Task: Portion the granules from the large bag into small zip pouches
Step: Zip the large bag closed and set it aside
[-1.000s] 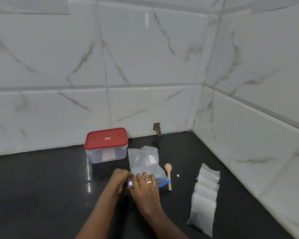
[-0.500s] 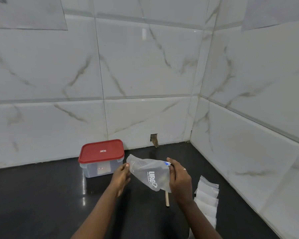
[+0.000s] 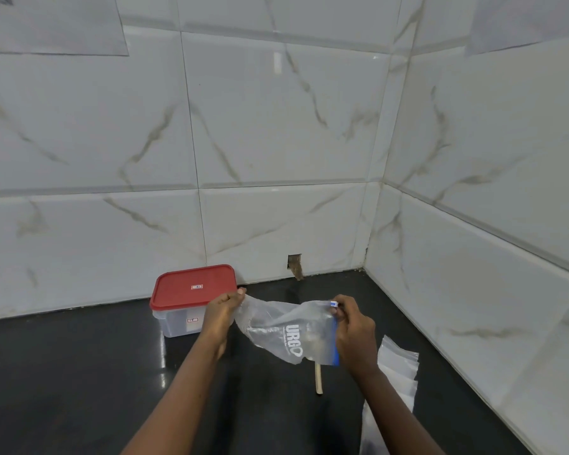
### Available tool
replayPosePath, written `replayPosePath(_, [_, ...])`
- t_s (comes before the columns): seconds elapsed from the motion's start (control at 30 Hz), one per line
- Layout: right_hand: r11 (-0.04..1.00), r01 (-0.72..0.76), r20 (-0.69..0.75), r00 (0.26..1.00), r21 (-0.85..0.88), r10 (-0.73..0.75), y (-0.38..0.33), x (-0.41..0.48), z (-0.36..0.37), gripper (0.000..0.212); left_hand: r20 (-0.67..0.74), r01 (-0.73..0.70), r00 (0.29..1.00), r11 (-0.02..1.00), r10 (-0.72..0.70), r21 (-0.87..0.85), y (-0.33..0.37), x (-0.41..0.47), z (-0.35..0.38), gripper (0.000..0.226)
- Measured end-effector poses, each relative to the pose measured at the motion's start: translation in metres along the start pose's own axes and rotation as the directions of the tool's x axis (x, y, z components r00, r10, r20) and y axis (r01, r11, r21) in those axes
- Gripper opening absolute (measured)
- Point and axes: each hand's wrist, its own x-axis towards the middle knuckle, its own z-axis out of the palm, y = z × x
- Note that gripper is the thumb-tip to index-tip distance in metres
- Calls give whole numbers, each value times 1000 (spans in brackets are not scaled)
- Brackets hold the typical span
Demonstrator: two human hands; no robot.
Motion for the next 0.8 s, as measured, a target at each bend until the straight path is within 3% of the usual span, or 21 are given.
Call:
replayPosePath(0.1, [982,-162,37,987,101,159,3,11,-6,13,-156,-90,984,996,91,14,0,2,-1,19])
replayPosePath(0.17, [961,-250,92,966,116,240,4,16,-8,13,-188,-147,970,988,153,45,0,-3,3,25])
replayPosePath(0.33, [925,-338,124,939,175,320,1,25,-13,9,-165,-149,976,989,143,-20,0,-8,4,38])
replayPosePath(0.43, [925,-343,128,937,162,325,0,31,-16,6,-122,-164,979,986,161,-14,0,-6,1,25])
replayPosePath(0.6, [902,-403,98,915,154,392,0,36,-16,8,-184,-169,966,983,180,78,2,-1,4,20])
replayPosePath(0.7, [768,-569,242,822,294,516,2,29,-12,26,-232,-100,966,992,115,74,-6,1,8,32])
replayPosePath(0.8, [542,-784,596,599,302,535,10,14,-16,42,-280,7,960,997,13,71,-18,4,3,40])
